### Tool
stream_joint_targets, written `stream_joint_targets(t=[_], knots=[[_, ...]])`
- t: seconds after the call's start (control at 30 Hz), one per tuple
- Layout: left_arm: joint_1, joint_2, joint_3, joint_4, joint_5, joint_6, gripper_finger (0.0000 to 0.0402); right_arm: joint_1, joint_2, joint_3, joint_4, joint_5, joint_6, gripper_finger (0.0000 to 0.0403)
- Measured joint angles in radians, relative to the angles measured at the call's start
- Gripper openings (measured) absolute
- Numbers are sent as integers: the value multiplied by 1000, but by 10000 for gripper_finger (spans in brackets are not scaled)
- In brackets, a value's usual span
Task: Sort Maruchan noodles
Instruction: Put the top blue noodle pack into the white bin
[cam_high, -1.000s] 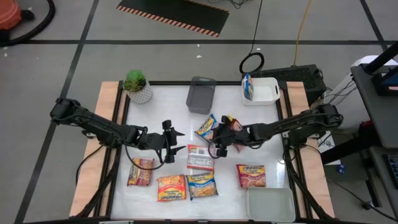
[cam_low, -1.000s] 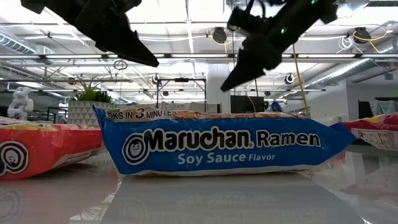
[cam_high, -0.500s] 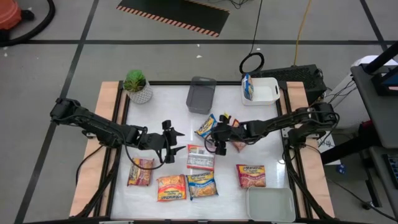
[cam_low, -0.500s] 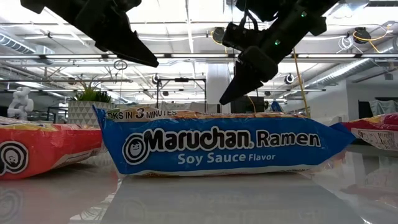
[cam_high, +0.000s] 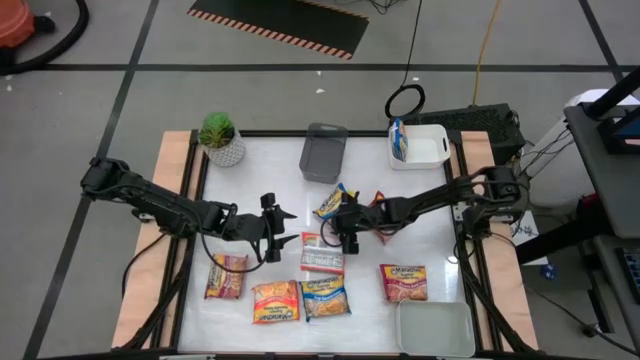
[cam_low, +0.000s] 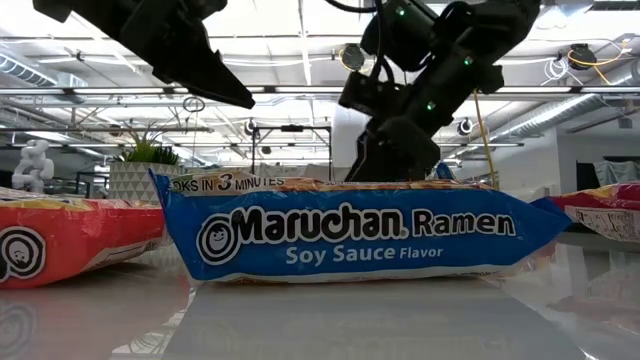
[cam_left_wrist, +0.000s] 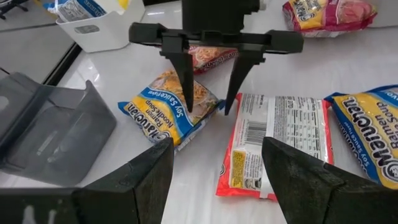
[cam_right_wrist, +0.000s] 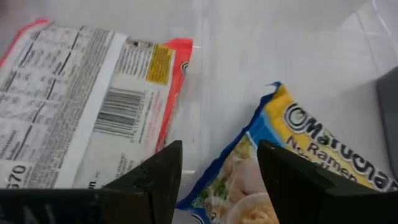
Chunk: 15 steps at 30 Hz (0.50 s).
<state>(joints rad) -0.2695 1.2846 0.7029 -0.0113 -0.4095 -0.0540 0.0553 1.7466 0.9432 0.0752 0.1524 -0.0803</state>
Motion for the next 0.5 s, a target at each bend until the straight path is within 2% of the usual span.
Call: stream_joint_targets(t=[0.17, 0.3, 0.5], knots=[[0, 0, 0, -11, 0, 0, 250, -4, 5, 0, -1, 7, -27, 200], [0, 0, 0, -13, 0, 0, 250, -4, 5, 0, -5, 60, -81, 200], [0, 0, 0, -14, 0, -1, 250, -3, 5, -16, -4, 60, -108, 200]])
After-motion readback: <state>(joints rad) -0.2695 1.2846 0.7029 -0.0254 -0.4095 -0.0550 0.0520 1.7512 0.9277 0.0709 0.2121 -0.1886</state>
